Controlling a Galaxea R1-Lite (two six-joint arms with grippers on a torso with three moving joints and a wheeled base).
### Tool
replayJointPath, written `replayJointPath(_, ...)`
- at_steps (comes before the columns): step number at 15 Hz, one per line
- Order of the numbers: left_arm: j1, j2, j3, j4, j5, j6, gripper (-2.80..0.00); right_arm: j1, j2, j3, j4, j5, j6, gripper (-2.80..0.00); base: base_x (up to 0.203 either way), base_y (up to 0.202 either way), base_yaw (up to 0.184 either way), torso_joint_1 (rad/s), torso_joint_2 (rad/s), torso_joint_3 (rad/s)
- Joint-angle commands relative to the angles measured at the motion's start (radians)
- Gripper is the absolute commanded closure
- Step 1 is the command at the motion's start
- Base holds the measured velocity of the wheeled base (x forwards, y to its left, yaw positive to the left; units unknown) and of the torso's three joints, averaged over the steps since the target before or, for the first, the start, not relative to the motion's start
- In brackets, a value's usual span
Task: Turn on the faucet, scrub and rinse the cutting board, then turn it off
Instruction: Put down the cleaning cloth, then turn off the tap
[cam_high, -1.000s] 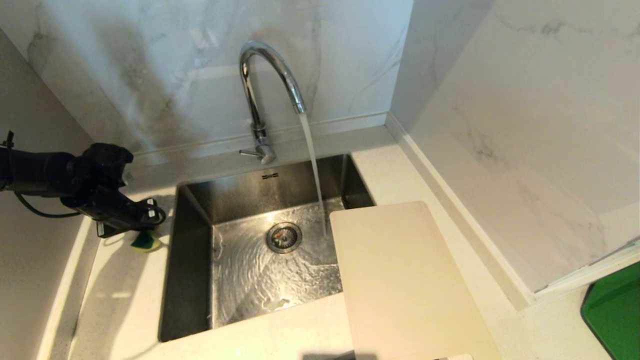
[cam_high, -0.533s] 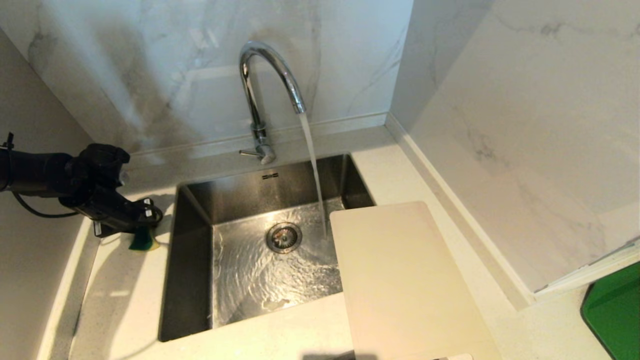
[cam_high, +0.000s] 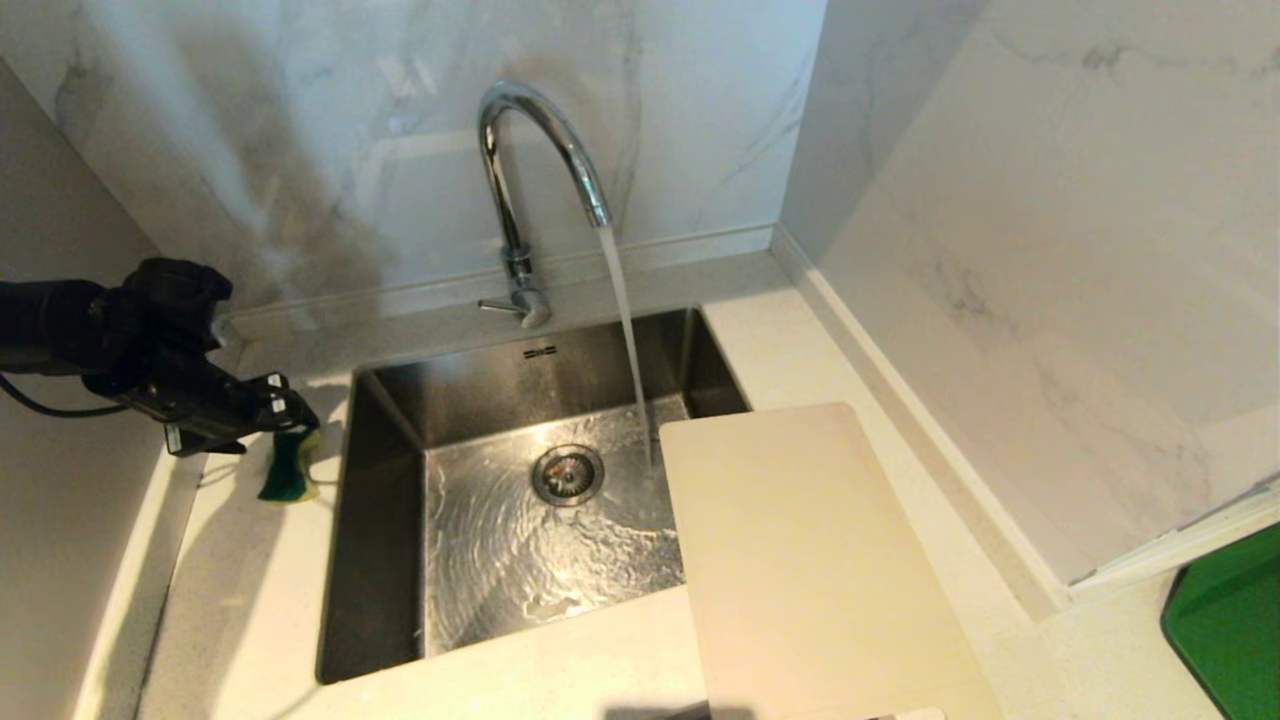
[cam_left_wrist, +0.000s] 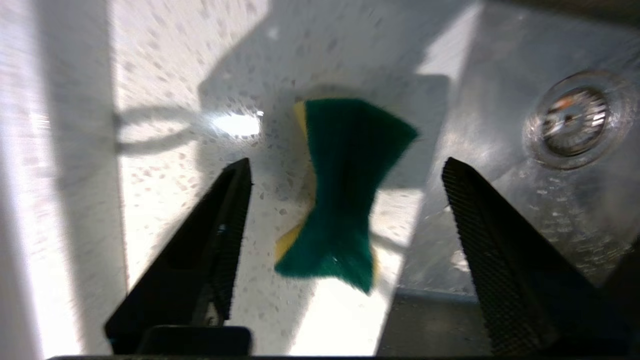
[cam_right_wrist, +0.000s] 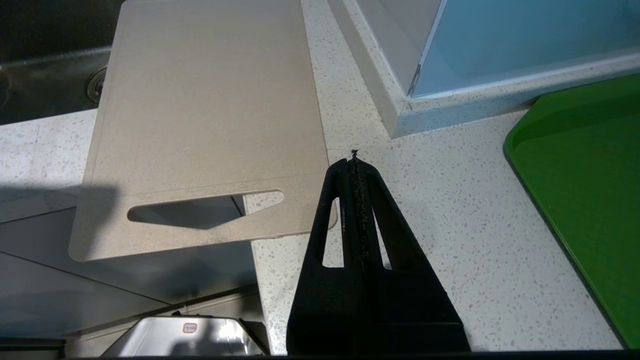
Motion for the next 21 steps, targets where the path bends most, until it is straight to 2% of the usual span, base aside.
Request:
replayJointPath(1, -0.025, -0.085, 0.001, 0.004, 0.0, -0.003, -2.8, 0.0, 0.001, 0.0, 0.0, 0.0, -0.002, 0.0, 0.0, 0.0, 0.0, 0.0, 0.0, 0.0)
replayJointPath(2, -0.048, -0.11, 0.002, 0.004, 0.0, -0.003, 0.0, 0.0, 0.001, 0.0, 0.0, 0.0, -0.002, 0.0, 0.0, 0.0, 0.0, 0.0, 0.0, 0.0)
replayJointPath(7, -0.236, -0.179, -0.012, -0.003, 0.014, -0.006, 0.0, 0.0, 0.001, 0.0, 0.0, 0.0, 0.0, 0.0, 0.0, 0.0, 0.0, 0.0, 0.0, 0.0)
replayJointPath(10, -0.316, -0.171, -0.079, -0.004, 0.018, -0.007, 0.0, 0.0, 0.001, 0.0, 0.0, 0.0, -0.002, 0.0, 0.0, 0.0, 0.0, 0.0, 0.0, 0.0)
replayJointPath(17, -0.385, -0.141, -0.112, -0.017, -0.001, -0.005, 0.0, 0.0, 0.001, 0.0, 0.0, 0.0, -0.002, 0.0, 0.0, 0.0, 0.0, 0.0, 0.0, 0.0)
replayJointPath(19, -0.415, -0.14, -0.102, -0.11, -0.026, -0.015, 0.0, 0.0, 0.001, 0.0, 0.0, 0.0, -0.002, 0.0, 0.0, 0.0, 0.0, 0.0, 0.0, 0.0)
replayJointPath(21, -0.436, -0.112, -0.097, -0.204, -0.065, -0.072, 0.0, 0.0, 0.001, 0.0, 0.0, 0.0, -0.002, 0.0, 0.0, 0.0, 0.0, 0.0, 0.0, 0.0)
